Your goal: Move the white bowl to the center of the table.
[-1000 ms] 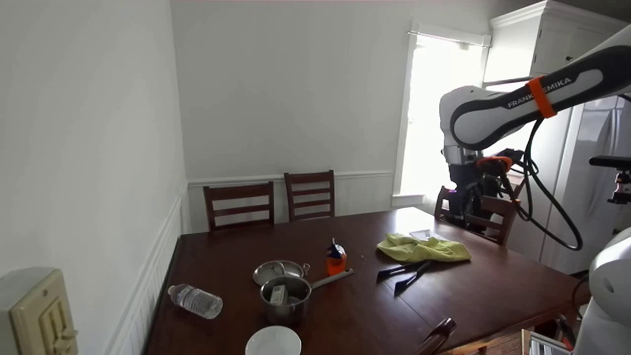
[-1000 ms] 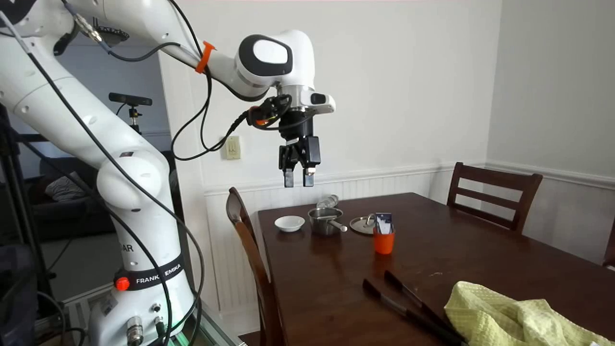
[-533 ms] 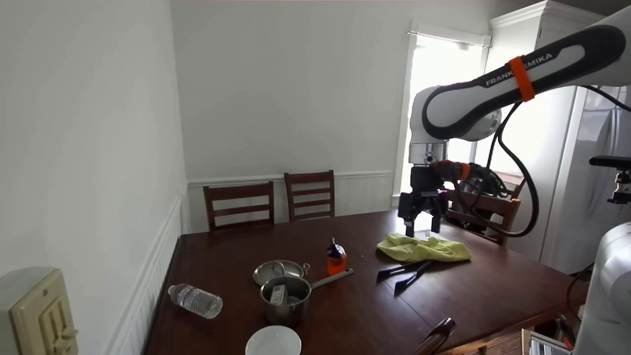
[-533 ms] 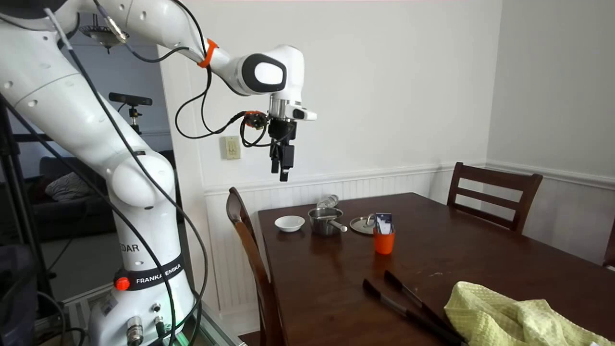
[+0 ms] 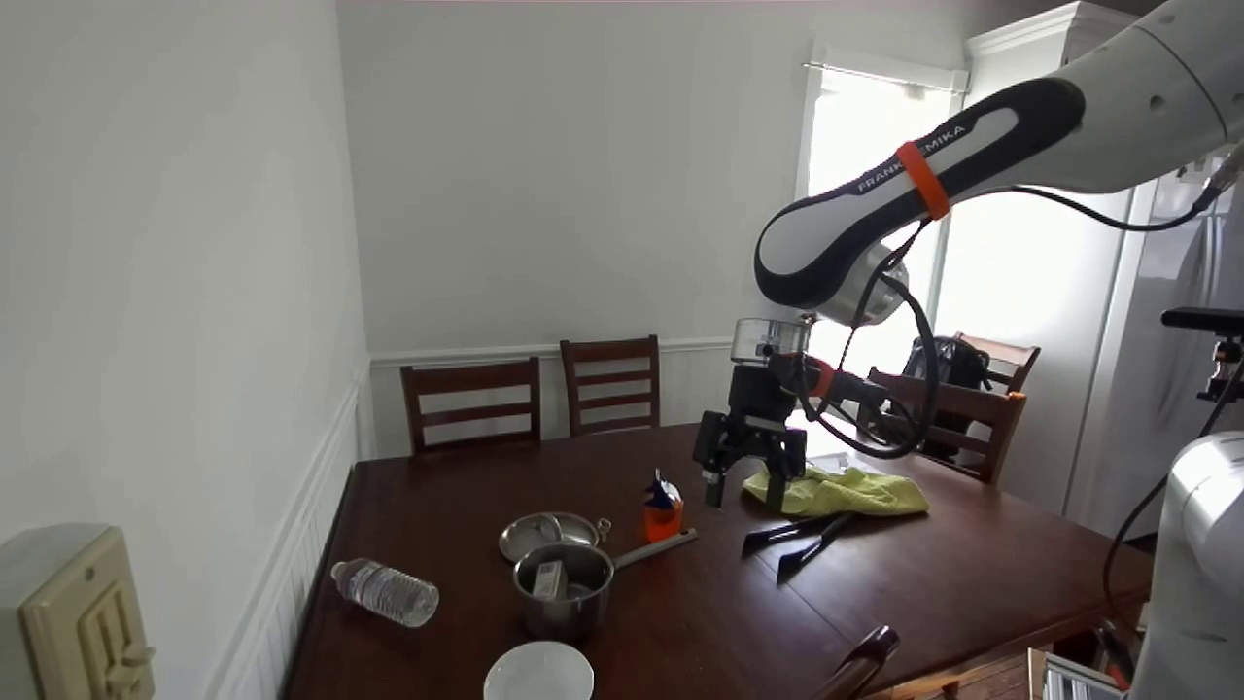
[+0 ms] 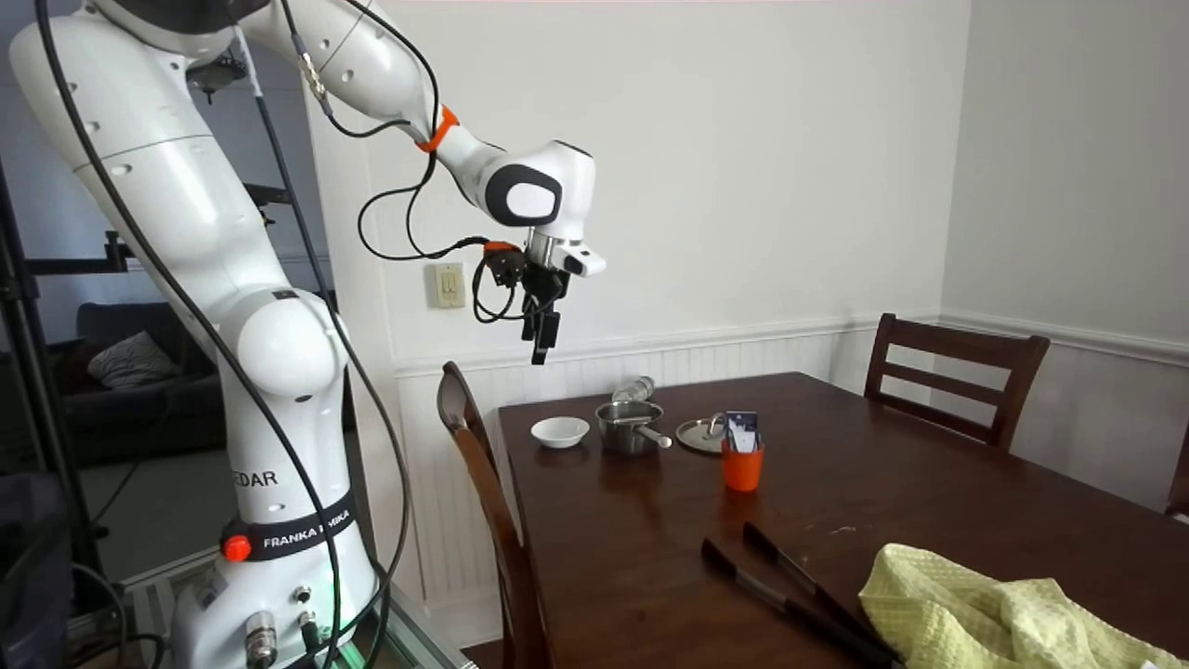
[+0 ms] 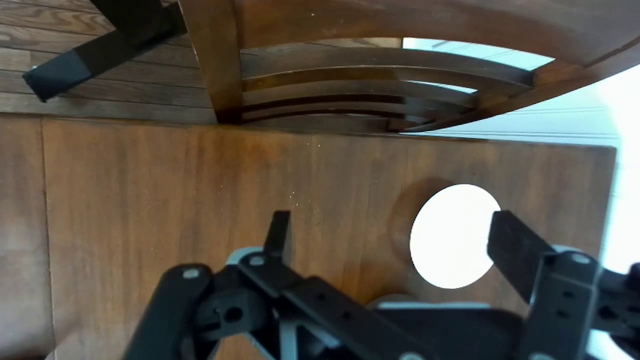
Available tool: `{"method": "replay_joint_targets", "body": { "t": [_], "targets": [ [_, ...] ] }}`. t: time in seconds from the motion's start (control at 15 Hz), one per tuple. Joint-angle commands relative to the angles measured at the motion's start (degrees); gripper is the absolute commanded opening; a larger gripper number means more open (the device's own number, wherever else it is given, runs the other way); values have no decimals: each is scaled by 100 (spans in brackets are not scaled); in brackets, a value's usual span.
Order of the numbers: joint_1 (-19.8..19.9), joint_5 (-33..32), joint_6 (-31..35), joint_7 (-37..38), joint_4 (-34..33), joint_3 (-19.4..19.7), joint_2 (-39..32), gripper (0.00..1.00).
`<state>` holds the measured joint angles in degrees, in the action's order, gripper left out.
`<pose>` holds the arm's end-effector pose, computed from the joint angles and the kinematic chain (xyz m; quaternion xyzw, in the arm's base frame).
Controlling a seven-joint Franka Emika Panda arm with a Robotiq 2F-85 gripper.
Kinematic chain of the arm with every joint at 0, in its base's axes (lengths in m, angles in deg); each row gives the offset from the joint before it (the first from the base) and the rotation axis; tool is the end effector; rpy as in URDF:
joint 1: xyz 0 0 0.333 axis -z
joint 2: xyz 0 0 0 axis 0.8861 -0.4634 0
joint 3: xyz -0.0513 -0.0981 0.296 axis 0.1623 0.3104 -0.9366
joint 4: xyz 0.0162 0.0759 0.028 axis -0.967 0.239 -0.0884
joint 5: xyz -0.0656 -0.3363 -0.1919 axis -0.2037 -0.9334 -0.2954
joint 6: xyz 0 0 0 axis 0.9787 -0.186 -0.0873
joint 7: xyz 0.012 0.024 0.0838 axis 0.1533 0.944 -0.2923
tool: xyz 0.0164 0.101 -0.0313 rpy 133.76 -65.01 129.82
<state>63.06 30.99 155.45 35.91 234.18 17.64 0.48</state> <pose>0.4042 -0.0095 0.3883 -0.9596 0.2295 0.0531 0.1537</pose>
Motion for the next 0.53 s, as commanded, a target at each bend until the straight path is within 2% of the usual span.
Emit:
{"method": "replay_joint_targets", "body": {
  "t": [0.0,0.07,0.2,0.33,0.4,0.47],
  "targets": [
    [58,22,-17,-26,-36,-39,-29,100],
    [19,169,264,-169,-6,-16,-96,100],
    [-192,901,1140,-800,-44,133,-695,100],
    [-459,1880,1686,-1709,-122,244,-1281,100],
    [-968,2361,1647,-2200,-327,528,-1553,100],
    [-1042,2786,1625,-2661,-433,467,-1772,100]
  ]
}}
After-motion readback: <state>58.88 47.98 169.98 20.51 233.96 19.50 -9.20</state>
